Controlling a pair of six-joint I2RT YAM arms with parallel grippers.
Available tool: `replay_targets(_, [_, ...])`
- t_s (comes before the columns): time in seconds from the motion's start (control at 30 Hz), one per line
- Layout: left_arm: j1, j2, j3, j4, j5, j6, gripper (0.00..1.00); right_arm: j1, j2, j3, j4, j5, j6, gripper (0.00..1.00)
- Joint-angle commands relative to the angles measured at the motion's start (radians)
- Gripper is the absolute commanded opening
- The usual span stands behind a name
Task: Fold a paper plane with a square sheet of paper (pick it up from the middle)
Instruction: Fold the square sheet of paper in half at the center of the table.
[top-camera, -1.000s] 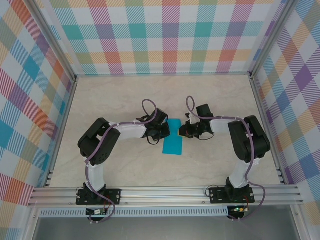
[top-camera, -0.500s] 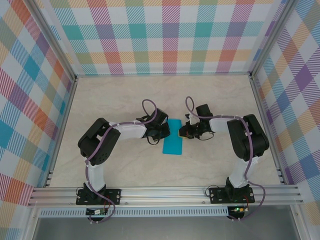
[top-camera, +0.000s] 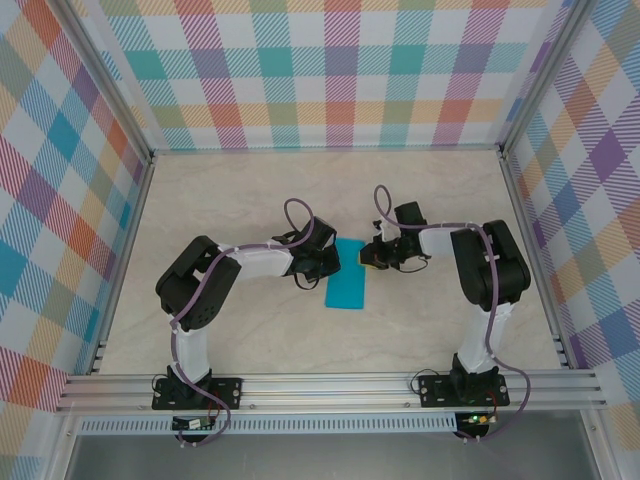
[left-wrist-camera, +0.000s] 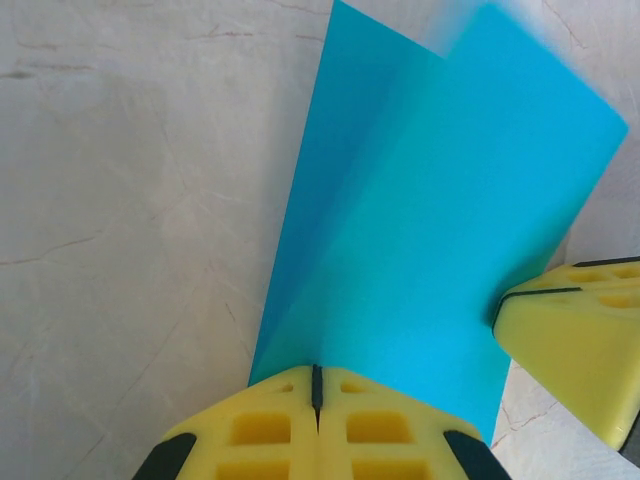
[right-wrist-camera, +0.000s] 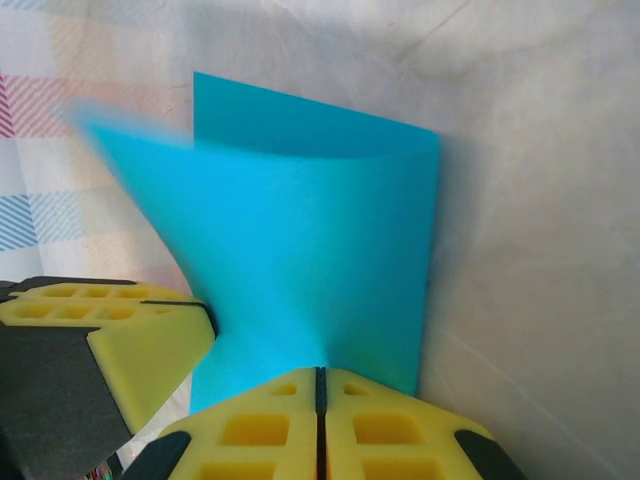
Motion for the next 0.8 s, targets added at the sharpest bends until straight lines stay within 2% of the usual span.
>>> replay_targets(0.0, [-0.017,0.022,-0.029,-0.118,-0.019,0.019,0.00,0.001,0.022,0.008,-0.046,0.034,-0.052,0.09])
replay_targets(0.27, [-0.016,0.025,-0.027,-0.124,-0.018,0.024,0.00,0.001,-0.034,0.105,-0.152,0.024,-0.070,0.08])
replay_targets(0.77, [-0.017,0.017,-0.031,-0.127,-0.018,0.025,0.00,-0.001,0.098,0.153,-0.160,0.065,-0.075,0.08])
